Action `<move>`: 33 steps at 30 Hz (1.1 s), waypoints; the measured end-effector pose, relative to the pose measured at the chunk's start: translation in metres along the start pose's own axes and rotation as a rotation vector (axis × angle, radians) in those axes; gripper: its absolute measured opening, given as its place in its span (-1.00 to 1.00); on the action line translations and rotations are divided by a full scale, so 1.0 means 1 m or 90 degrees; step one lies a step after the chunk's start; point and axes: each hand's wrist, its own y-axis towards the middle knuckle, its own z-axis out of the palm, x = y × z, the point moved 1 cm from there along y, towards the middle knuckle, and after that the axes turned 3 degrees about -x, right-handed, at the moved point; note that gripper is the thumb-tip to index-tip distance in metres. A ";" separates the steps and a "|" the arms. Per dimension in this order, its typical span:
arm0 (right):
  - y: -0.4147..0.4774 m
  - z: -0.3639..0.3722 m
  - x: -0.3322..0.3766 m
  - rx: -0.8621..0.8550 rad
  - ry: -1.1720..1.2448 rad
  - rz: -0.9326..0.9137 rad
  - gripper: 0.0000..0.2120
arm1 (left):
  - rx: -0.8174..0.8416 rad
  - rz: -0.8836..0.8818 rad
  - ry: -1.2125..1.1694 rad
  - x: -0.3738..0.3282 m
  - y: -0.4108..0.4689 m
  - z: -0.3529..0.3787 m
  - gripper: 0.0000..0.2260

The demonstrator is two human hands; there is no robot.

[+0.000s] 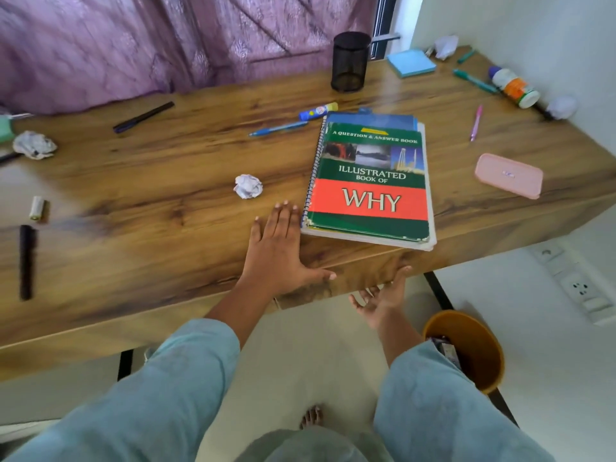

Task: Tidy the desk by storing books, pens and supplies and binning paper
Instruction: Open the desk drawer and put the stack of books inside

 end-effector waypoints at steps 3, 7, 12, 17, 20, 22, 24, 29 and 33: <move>0.006 -0.006 0.003 0.016 0.029 0.039 -0.15 | -0.011 0.002 0.005 -0.001 -0.001 0.001 0.16; 0.006 -0.008 0.003 0.008 0.041 0.053 -0.13 | -0.015 0.002 0.011 0.000 0.000 0.000 0.16; 0.000 -0.040 -0.011 -0.019 0.042 0.052 -0.08 | 0.010 -0.001 0.013 0.000 0.001 -0.001 0.21; -0.031 -0.081 -0.005 -0.099 -0.026 -0.088 -0.30 | 0.000 -0.030 0.001 -0.011 -0.016 0.001 0.21; -0.058 -0.091 0.034 -0.327 -0.151 -0.422 -0.41 | -0.017 -0.016 -0.035 -0.038 -0.052 0.013 0.14; -0.082 -0.088 0.065 -0.398 -0.311 -0.626 -0.44 | 0.003 0.040 -0.084 -0.062 -0.082 0.027 0.04; -0.097 -0.084 0.089 -0.408 -0.548 -0.765 -0.44 | 0.022 0.107 -0.101 -0.080 -0.102 0.038 -0.04; -0.108 -0.080 0.072 -0.219 -1.243 -0.639 -0.56 | 0.141 0.120 -0.124 -0.091 -0.110 0.035 0.19; -0.139 -0.098 0.045 -0.150 -1.264 -0.691 -0.53 | 0.127 0.112 -0.132 -0.099 -0.130 0.032 0.02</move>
